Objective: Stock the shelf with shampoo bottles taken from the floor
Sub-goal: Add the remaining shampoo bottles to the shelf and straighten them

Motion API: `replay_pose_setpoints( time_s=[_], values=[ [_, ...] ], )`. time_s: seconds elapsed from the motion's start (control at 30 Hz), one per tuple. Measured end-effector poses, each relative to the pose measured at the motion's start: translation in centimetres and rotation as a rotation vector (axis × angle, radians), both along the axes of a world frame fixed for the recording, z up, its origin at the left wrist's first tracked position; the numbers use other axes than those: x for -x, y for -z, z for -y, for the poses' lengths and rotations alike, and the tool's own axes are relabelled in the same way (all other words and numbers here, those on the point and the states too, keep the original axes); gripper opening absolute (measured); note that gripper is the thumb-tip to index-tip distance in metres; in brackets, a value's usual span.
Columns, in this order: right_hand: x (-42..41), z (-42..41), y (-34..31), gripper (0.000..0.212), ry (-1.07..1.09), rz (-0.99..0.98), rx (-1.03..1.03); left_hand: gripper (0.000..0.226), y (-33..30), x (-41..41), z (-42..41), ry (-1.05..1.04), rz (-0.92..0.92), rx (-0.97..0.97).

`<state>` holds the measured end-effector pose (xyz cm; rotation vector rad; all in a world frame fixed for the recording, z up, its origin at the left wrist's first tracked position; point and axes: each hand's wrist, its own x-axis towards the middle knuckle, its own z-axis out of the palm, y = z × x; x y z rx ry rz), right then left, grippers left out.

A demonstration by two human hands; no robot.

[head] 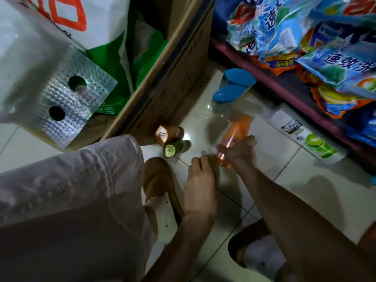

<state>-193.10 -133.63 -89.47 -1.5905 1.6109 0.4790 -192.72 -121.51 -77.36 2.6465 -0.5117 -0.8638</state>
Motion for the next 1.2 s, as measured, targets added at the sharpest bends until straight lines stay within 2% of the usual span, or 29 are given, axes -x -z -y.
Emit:
replay_pose_setpoints(
  time_s=[0.13, 0.23, 0.33, 0.47, 0.57, 0.67, 0.77, 0.93, 1.07, 1.2],
  values=[
    [0.6, 1.4, 0.1, 0.090, 0.001, -0.028, -0.018, 0.041, 0.5, -0.4, 0.3, -0.038, -0.063, 0.048],
    [1.9, 2.4, -1.0, 0.076, -0.101, -0.064, -0.045, 0.032, 0.7, -1.1, -0.3, -0.200, -0.149, 0.064],
    [2.6, 2.7, -3.0, 0.071, -0.136, -0.108, -0.066, 0.021, 0.5, -1.8, -0.8, -0.334, -0.161, 0.123],
    [3.6, 2.9, -7.2, 0.069, -0.184, -0.073, -0.102, 0.026, -1.2, -2.2, -1.1, -0.391, -0.175, 0.263],
    [3.9, 3.4, -11.4, 0.064, -0.129, 0.075, -0.197, 0.026, -3.3, -2.5, -0.9, -0.339, -0.114, 0.342],
    [4.3, 3.6, -16.6, 0.047, 0.014, 0.322, -0.331, 0.020, -6.7, -2.6, -0.2, -0.333, -0.083, 0.514],
    [5.1, 3.6, -22.1, 0.052, 0.079, 0.548, -0.346, 0.026, -10.5, -2.5, 0.2, -0.318, -0.077, 0.699],
    [7.8, 3.2, -30.8, 0.044, 0.060, 0.777, -0.239, 0.027, -18.1, -2.7, 1.7, -0.245, -0.091, 0.937],
    [11.3, 3.2, -37.2, 0.051, 0.068, 0.910, -0.158, 0.035, -24.6, -1.8, 3.2, -0.137, -0.189, 1.095],
    [14.5, 3.4, -43.2, 0.049, -0.031, 0.863, 0.109, 0.027, -30.2, -0.6, 5.2, 0.072, -0.226, 1.181]
  ],
)
